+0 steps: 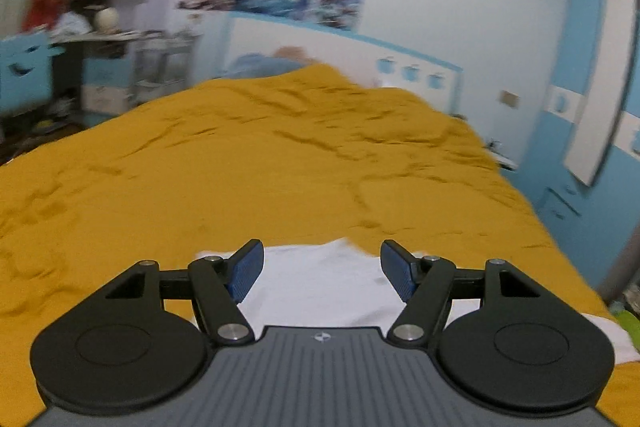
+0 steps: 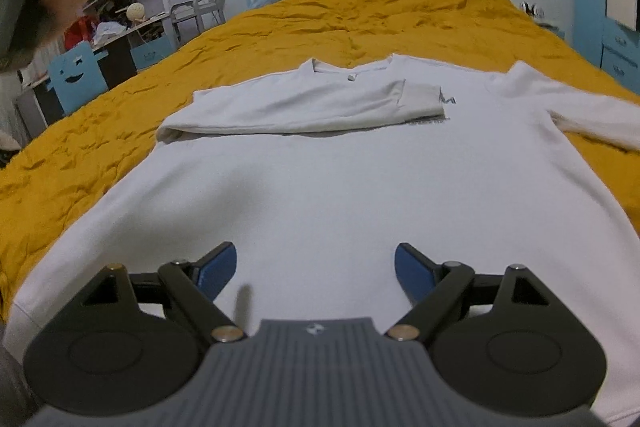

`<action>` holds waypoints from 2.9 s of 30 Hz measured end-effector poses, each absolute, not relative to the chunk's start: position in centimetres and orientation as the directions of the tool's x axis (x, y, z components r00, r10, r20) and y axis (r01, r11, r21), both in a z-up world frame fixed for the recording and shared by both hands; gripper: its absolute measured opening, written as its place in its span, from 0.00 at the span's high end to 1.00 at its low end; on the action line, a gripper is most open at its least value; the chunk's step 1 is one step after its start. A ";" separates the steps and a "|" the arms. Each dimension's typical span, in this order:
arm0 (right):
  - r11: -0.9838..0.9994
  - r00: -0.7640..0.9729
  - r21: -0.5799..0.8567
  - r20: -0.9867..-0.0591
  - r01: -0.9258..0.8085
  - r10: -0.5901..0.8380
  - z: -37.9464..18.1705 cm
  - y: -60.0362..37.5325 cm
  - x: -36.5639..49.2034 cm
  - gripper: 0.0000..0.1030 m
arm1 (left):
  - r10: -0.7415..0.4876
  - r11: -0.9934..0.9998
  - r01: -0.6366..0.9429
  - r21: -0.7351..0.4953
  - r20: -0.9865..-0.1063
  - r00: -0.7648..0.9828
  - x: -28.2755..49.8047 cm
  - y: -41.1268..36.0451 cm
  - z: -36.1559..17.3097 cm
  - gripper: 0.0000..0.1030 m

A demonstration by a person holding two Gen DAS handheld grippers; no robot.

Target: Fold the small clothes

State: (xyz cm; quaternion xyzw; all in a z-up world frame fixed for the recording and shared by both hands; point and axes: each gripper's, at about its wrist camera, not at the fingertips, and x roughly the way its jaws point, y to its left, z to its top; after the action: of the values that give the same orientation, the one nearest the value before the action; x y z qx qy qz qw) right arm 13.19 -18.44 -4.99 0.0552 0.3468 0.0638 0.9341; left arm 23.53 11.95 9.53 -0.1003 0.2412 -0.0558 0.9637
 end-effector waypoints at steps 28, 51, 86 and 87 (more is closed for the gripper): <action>0.818 0.617 0.290 -0.544 -0.498 0.568 2.7 -8.4 39.0 0.20 | -0.205 0.965 0.034 -0.261 -0.665 0.718 29.7 20.4 -7.4 0.31; 0.821 0.335 0.334 -0.792 -0.463 0.511 -9.2 1.5 64.6 1.00 | -0.206 0.946 -0.020 -0.324 -0.648 0.733 29.5 22.0 -8.3 0.96; 0.856 0.413 0.150 -0.826 -0.495 0.384 -9.3 1.1 65.2 0.48 | -0.219 0.961 0.030 -0.275 -0.691 0.689 27.6 22.5 -8.0 0.90; 0.856 0.423 0.125 -0.828 -0.502 0.369 -9.4 0.7 65.2 0.46 | -0.217 0.962 0.030 -0.272 -0.691 0.689 27.7 22.5 -8.0 0.89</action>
State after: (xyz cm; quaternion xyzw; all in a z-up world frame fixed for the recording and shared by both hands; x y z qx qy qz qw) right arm 65.17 0.71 -9.43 -0.0707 0.4705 0.2589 0.8406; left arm 27.69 22.46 -8.03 -0.1205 0.3885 -0.0680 0.9110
